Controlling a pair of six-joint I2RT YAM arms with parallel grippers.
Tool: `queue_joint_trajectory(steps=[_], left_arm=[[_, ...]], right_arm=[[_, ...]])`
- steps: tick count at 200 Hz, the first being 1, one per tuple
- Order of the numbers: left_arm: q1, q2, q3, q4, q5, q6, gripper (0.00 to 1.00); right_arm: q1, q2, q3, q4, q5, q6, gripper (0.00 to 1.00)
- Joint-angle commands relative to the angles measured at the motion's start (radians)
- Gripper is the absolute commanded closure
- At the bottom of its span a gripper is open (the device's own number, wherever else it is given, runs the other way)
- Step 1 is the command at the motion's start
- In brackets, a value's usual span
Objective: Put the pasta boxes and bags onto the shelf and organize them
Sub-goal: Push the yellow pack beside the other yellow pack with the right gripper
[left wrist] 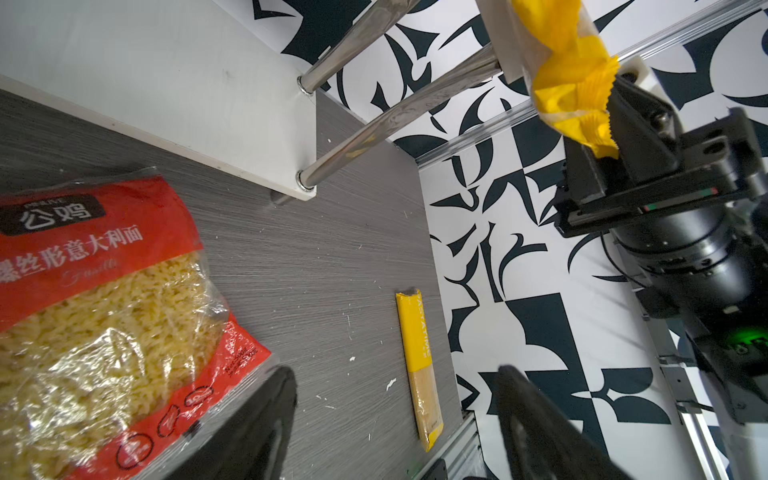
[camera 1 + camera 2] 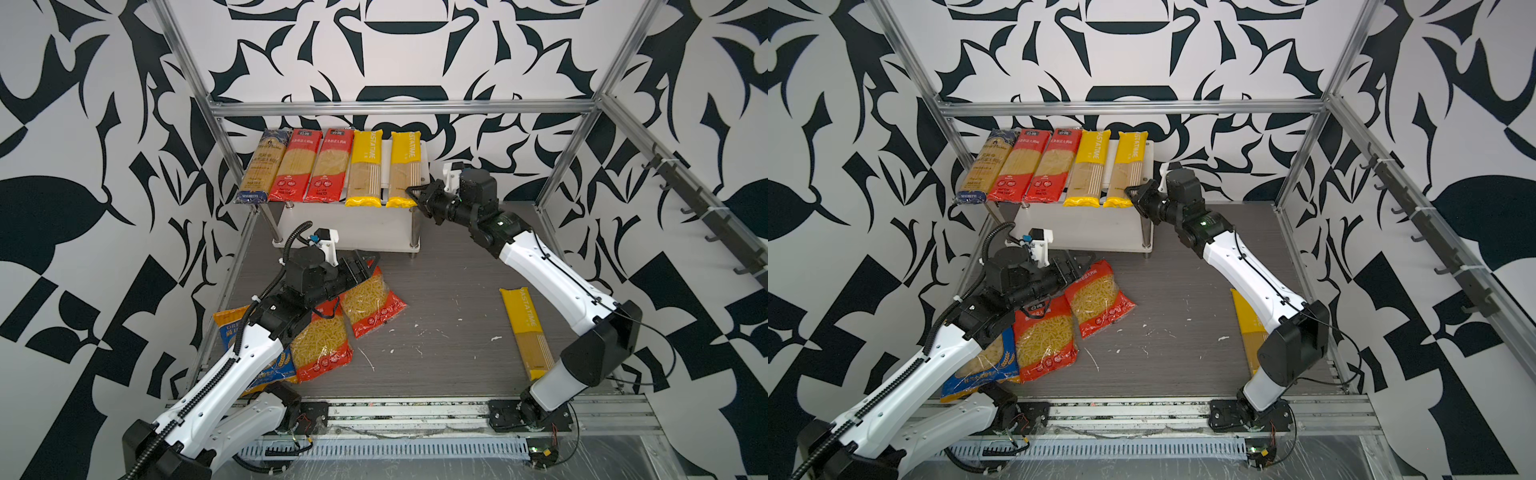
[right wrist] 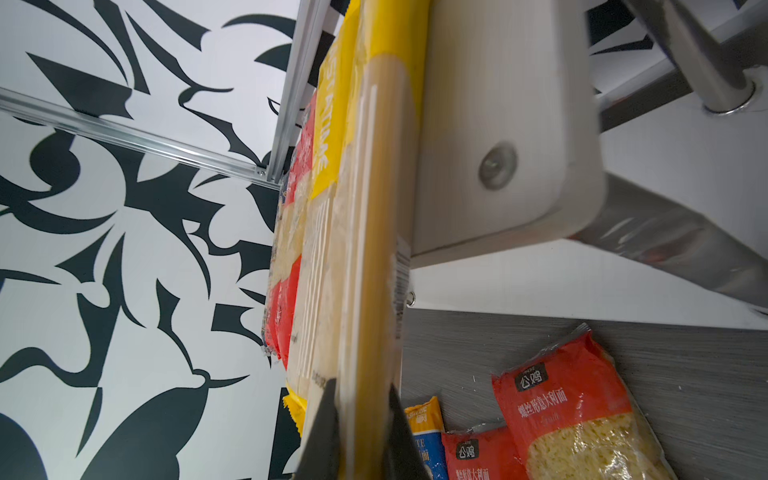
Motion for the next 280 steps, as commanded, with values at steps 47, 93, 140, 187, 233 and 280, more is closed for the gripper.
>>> queue_joint_trajectory(steps=[47, 93, 140, 187, 233, 280], left_arm=[[0.008, -0.02, -0.019, 0.006, -0.01, 0.027, 0.21], [0.011, -0.017, -0.025, 0.019, 0.004, 0.027, 0.22], [0.015, -0.023, -0.037, 0.022, 0.012, 0.026, 0.22], [0.014, -0.015, -0.041, 0.045, 0.025, 0.011, 0.22], [0.014, 0.008, -0.058, 0.077, 0.061, -0.006, 0.23], [-0.024, 0.049, -0.075, 0.148, 0.072, -0.007, 0.24]], right_arm=[[0.098, 0.111, 0.2, -0.007, 0.02, -0.056, 1.0], [0.13, 0.192, 0.283, -0.004, 0.016, -0.042, 1.0], [0.13, 0.201, 0.287, -0.008, 0.01, -0.064, 1.0], [0.131, 0.235, 0.316, -0.005, -0.045, -0.039, 1.0], [0.088, 0.119, 0.198, -0.017, -0.101, -0.094, 0.55], [-0.028, -0.111, -0.099, 0.017, -0.203, -0.096, 0.32]])
